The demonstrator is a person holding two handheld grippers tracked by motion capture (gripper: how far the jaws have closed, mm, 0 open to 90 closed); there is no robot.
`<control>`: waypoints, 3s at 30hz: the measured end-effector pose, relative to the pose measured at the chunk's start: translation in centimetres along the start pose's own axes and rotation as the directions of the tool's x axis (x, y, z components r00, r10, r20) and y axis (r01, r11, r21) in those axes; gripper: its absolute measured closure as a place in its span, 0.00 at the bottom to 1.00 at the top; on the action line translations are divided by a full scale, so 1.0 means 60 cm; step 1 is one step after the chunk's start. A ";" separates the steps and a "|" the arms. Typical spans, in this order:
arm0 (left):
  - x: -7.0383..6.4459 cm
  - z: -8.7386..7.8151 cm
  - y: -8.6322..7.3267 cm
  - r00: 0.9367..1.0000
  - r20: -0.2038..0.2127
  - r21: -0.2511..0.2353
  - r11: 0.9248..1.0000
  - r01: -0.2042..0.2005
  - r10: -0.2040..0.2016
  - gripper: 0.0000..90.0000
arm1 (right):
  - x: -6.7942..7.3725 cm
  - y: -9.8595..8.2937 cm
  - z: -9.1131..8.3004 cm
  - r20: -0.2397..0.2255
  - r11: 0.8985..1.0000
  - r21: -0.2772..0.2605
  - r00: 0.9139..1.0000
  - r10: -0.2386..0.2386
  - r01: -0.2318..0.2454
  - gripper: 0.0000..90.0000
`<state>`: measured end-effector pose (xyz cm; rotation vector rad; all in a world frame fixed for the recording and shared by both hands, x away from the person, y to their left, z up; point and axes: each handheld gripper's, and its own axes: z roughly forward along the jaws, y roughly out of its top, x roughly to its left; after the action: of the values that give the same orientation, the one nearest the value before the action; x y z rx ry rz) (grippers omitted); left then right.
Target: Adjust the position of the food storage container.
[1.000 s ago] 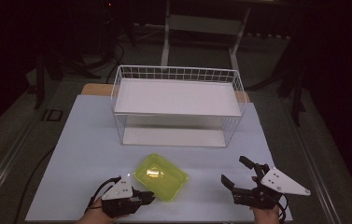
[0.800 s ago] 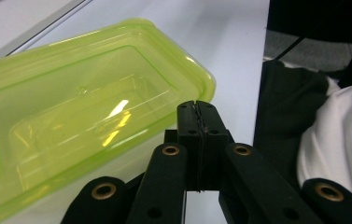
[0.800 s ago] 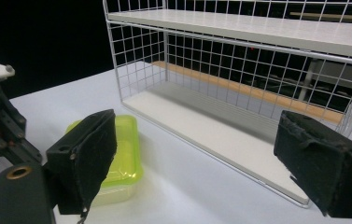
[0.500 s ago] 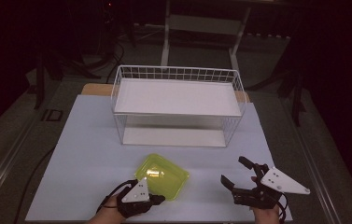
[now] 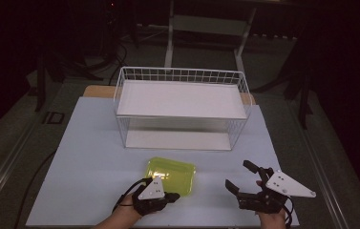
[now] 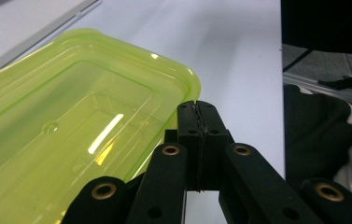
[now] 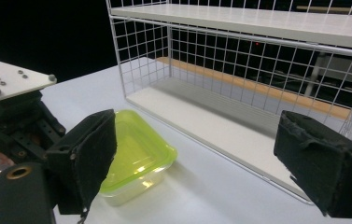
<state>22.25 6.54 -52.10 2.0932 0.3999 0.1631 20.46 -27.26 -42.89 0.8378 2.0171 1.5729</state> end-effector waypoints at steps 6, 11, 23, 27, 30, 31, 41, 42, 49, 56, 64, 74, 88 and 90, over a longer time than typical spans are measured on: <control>0.006 0.020 0.009 1.000 -0.004 -0.008 1.000 0.020 -0.020 1.00 | 0.000 0.000 0.000 -0.003 1.000 0.003 1.000 -0.001 0.001 0.15; 0.006 0.026 0.014 1.000 -0.010 -0.021 1.000 0.020 -0.020 1.00 | 0.002 -0.001 0.000 -0.006 1.000 0.004 1.000 -0.005 0.005 0.15; 0.030 -0.062 0.023 0.994 -0.099 -0.103 0.994 0.033 -0.043 1.00 | 0.004 -0.002 0.004 -0.012 1.000 0.015 1.000 -0.009 0.009 0.15; 0.044 -0.091 0.017 0.988 -0.145 -0.121 0.992 0.032 -0.050 1.00 | 0.003 -0.004 0.006 -0.011 1.000 0.015 1.000 -0.007 0.007 0.15; 0.062 -0.124 0.002 0.979 -0.193 -0.132 0.990 0.040 -0.065 1.00 | 0.000 -0.004 0.008 -0.018 1.000 0.018 1.000 0.002 -0.001 0.14; 0.066 -0.130 -0.002 0.975 -0.212 -0.126 0.991 0.044 -0.070 1.00 | -0.001 -0.004 0.008 -0.023 1.000 0.019 1.000 0.001 -0.001 0.14; 0.102 -0.152 -0.050 0.949 -0.283 -0.114 0.987 0.111 -0.139 1.00 | -0.005 -0.006 0.013 -0.015 0.999 0.038 1.000 -0.019 0.019 0.13; 0.105 -0.152 -0.054 0.947 -0.288 -0.111 0.987 0.115 -0.143 1.00 | -0.004 -0.006 0.015 -0.018 0.999 0.042 0.999 -0.028 0.029 0.13; 0.116 -0.137 -0.077 0.937 -0.317 -0.080 0.988 0.129 -0.147 1.00 | -0.002 -0.006 0.017 -0.012 0.997 0.055 0.998 -0.054 0.054 0.13; 0.115 -0.122 -0.076 0.944 -0.294 -0.069 0.989 0.133 -0.147 1.00 | -0.003 -0.006 0.016 0.011 0.996 0.049 0.998 -0.069 0.068 0.13; 0.106 -0.100 -0.068 0.952 -0.275 -0.056 0.991 0.122 -0.132 1.00 | 0.002 -0.007 0.017 0.003 0.996 0.038 0.997 -0.076 0.076 0.14; 0.106 -0.075 -0.057 0.954 -0.262 -0.067 0.989 0.131 -0.145 1.00 | 0.003 -0.011 0.019 0.016 0.998 0.032 0.998 -0.063 0.062 0.15; 0.097 -0.062 -0.039 0.959 -0.232 -0.090 0.985 0.146 -0.164 0.82 | -0.002 -0.018 0.034 -0.048 0.993 0.104 0.997 -0.053 0.057 0.21; 0.099 -0.072 -0.031 0.955 -0.208 -0.103 0.976 0.192 -0.210 0.76 | 0.001 -0.016 0.035 -0.050 0.993 0.100 0.997 -0.054 0.058 0.24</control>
<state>26.22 12.96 -51.66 1.9459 0.7240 0.2855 21.68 -25.91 -44.37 0.7810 2.1502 1.4834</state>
